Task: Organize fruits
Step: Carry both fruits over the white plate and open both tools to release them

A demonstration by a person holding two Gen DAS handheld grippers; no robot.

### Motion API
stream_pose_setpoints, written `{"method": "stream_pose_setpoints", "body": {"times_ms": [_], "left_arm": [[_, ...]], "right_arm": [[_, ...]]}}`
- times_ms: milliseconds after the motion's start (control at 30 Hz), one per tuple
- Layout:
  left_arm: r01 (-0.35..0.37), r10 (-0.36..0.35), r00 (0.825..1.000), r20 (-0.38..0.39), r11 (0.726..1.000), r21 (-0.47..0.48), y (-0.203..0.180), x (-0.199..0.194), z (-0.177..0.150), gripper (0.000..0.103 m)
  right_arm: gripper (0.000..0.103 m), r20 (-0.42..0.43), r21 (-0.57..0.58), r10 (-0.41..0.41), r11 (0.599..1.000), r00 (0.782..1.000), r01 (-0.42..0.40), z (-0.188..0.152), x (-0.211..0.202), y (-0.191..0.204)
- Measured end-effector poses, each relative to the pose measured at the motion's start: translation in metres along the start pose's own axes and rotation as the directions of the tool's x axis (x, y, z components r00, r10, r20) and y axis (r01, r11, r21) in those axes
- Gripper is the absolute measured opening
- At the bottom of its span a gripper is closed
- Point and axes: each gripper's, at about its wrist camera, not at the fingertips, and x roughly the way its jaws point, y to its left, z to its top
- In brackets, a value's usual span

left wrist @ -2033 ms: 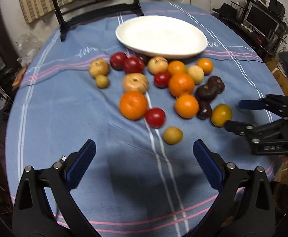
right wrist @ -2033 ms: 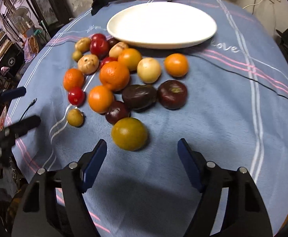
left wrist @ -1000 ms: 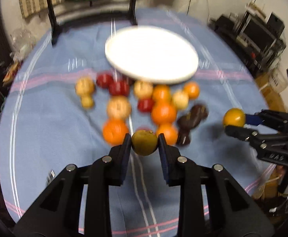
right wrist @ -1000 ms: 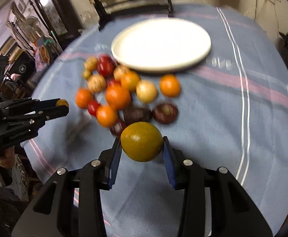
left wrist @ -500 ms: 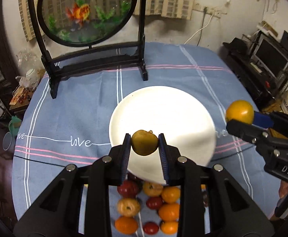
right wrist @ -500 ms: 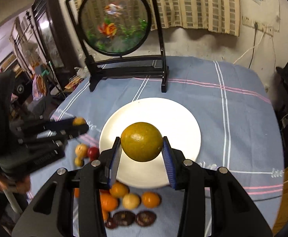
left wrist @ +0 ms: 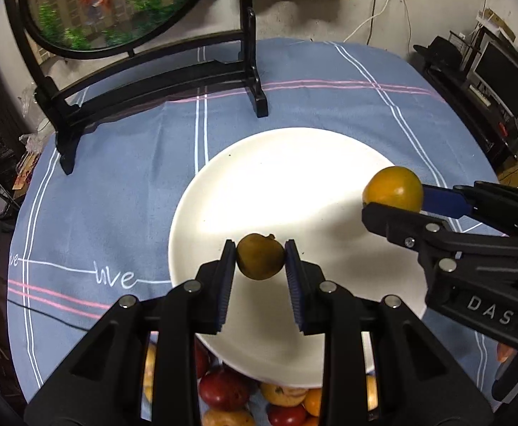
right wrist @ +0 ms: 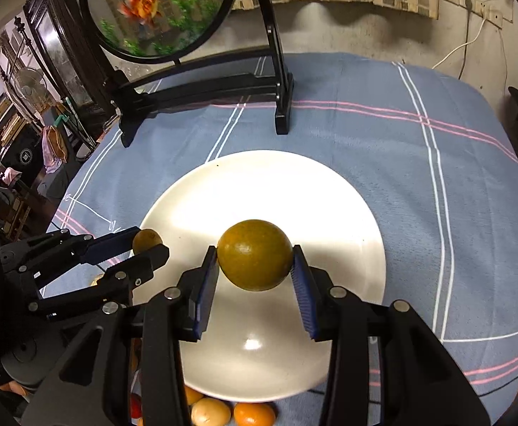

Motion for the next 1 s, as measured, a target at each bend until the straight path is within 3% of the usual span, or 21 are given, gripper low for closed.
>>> {"method": "stream_pose_setpoints", "body": {"times_ms": [267,467,567,633,767,1000], "left_arm": [[-0.009,0.009,0.999,-0.035,1.000,0.006,-0.003,0.021,0.000,0.034],[-0.026,0.026,0.999,-0.039,1.000,0.003,-0.003,0.023,-0.002,0.072],[-0.021,0.021,0.999,-0.028,1.000,-0.006,-0.002,0.018,-0.002,0.074],[-0.022,0.022,0.999,-0.026,1.000,-0.009,-0.002,0.015,-0.002,0.076],[-0.024,0.025,1.000,0.002,0.999,-0.023,0.003,-0.004,-0.001,0.076],[-0.041,0.055,0.985,0.163,0.995,-0.090,0.043,-0.090,-0.005,0.081]], "right_arm": [[0.042,-0.046,0.041,-0.002,0.999,0.999,0.004,0.004,0.023,-0.008],[0.043,-0.090,0.051,0.008,0.999,0.996,-0.003,0.009,0.027,-0.009],[0.048,-0.056,0.039,0.013,0.999,0.998,-0.011,0.011,0.016,-0.007],[0.067,-0.012,0.053,0.023,0.998,1.000,-0.022,0.012,0.004,-0.007],[0.067,0.073,0.048,0.027,0.998,0.997,-0.031,0.020,-0.033,-0.002],[0.067,0.238,-0.005,0.035,0.999,0.971,-0.035,-0.004,-0.124,0.006]]}}
